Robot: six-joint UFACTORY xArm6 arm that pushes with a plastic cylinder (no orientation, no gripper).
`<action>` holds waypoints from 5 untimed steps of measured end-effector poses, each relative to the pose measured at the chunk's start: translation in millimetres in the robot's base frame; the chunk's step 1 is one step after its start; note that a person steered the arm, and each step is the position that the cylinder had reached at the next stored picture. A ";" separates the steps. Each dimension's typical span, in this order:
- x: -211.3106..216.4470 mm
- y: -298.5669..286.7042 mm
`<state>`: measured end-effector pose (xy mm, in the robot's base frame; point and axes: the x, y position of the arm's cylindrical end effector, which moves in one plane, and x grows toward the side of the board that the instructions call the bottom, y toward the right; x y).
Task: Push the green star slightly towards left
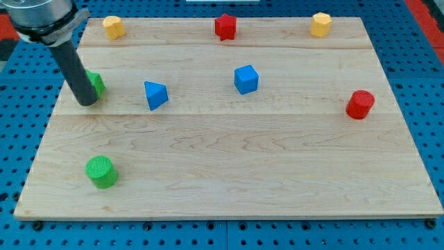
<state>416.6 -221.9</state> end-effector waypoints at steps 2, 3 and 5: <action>0.0 6.9; 0.7 9.6; 0.7 16.4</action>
<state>417.2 -205.5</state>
